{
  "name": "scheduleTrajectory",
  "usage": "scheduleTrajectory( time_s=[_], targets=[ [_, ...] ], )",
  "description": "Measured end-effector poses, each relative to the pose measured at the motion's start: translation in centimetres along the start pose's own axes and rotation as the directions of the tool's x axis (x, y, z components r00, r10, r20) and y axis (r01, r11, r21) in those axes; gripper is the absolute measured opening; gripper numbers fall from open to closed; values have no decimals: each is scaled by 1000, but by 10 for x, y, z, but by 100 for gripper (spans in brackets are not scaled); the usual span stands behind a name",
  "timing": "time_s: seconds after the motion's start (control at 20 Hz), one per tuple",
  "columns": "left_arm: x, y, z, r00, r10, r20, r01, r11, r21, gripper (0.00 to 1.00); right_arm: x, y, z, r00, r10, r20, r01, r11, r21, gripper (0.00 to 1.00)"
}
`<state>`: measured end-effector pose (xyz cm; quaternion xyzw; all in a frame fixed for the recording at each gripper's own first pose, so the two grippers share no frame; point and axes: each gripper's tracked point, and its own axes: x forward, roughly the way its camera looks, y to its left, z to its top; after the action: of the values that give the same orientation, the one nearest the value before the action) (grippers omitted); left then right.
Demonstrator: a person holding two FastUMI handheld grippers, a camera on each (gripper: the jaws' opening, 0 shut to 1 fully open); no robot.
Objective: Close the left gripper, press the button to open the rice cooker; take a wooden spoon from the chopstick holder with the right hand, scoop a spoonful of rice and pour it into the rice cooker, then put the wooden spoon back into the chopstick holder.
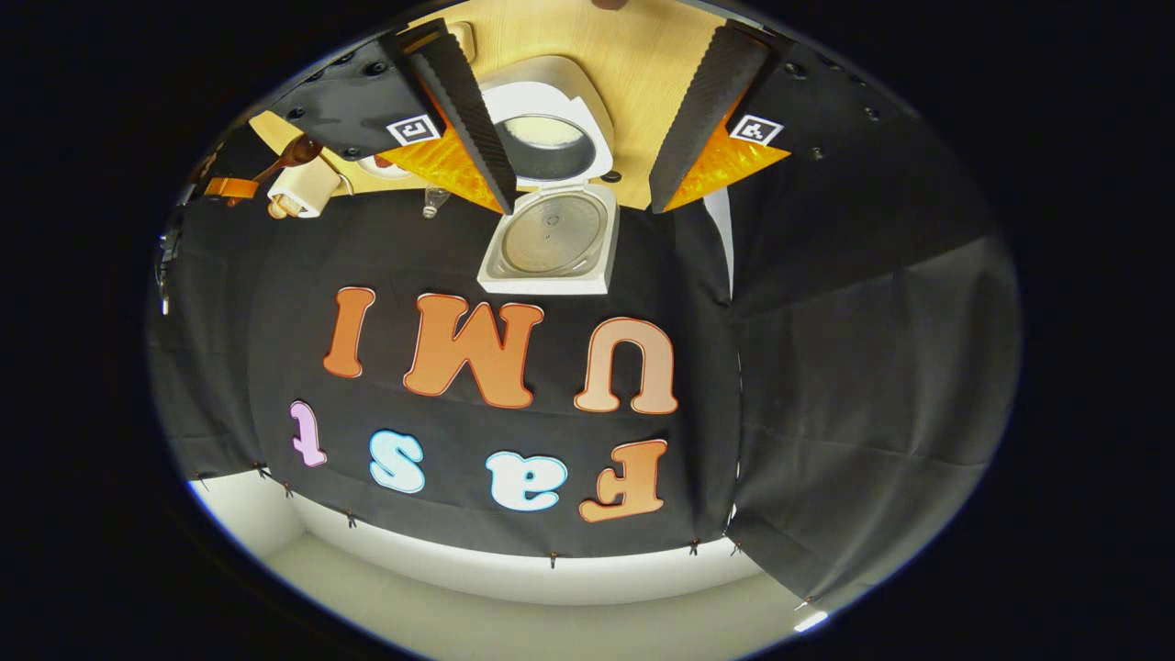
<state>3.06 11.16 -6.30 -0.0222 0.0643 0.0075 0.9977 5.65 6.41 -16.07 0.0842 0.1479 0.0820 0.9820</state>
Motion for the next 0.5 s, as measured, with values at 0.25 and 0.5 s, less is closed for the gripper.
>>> scheduleTrajectory(
  time_s=[0.25,0.5],
  targets=[
    [1,-9,-6,1000,-13,-18,13,1000,0,99,6,-27,-38,996,-32,-82,35,999,39,16],
    [3,-12,-13,999,-8,-37,9,1000,14,97,24,-40,-77,986,-33,-163,44,997,62,17]
  ],
)
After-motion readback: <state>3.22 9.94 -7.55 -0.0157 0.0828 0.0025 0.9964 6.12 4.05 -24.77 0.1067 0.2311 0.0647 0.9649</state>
